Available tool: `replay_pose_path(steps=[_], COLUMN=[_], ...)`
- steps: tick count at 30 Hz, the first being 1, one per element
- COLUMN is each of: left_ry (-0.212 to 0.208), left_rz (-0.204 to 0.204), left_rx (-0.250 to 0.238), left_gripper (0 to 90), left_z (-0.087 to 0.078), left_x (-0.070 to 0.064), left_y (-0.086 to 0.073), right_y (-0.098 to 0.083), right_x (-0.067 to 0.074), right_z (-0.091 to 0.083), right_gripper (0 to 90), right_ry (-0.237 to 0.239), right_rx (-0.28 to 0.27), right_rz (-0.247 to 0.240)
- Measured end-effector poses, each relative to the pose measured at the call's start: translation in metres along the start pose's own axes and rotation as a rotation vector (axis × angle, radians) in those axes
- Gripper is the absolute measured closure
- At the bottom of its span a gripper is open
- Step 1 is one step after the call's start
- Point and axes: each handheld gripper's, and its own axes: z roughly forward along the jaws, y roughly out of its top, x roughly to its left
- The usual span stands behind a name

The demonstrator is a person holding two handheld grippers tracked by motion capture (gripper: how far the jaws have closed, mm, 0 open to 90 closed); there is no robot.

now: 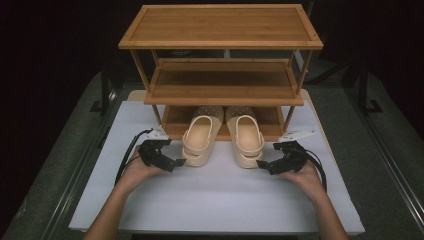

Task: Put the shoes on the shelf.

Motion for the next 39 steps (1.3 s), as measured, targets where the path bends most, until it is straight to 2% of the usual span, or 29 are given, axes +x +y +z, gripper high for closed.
replay_pose_path(steps=[5, 6, 8, 13, 17, 21, 25, 31, 39], left_ry=[-0.020, -0.023, -0.050, -0.076, -0.066, -0.062, -0.061, -0.061, -0.058], left_rz=[0.010, 0.023, 0.016, 0.023, 0.063, 0.061, 0.073, 0.068, 0.090], left_rx=[0.004, 0.012, -0.004, -0.030, -0.003, -0.014, 0.012, -0.015, -0.008], left_gripper=[0.0, 0.0, 0.0, 0.0, 0.0, 0.0, 0.0, 0.0, 0.0], left_z=[0.016, 0.019, 0.024, 0.029, 0.034, 0.036, 0.038, 0.045, 0.057], left_x=[-0.003, -0.002, -0.002, -0.003, -0.007, -0.009, -0.010, -0.011, -0.017], left_y=[0.000, 0.000, -0.001, 0.001, 0.001, 0.003, 0.009, 0.017, 0.028], right_y=[-0.002, -0.002, -0.001, 0.003, 0.005, 0.005, 0.007, 0.014, 0.025], right_x=[0.003, 0.003, 0.003, 0.004, 0.004, 0.003, 0.003, 0.003, 0.011], right_z=[0.017, 0.020, 0.024, 0.032, 0.034, 0.035, 0.037, 0.045, 0.062], right_gripper=[0.9, 0.9, 0.9, 0.9, 0.7, 0.6, 0.2, 0.2, 0.3], right_ry=[-0.004, -0.003, 0.002, 0.015, 0.023, 0.026, 0.024, 0.024, 0.036], right_rx=[0.035, 0.036, 0.034, 0.048, 0.048, 0.052, 0.050, 0.040, 0.038], right_rz=[-0.023, -0.027, -0.027, -0.042, -0.048, -0.050, -0.044, -0.038, -0.061])
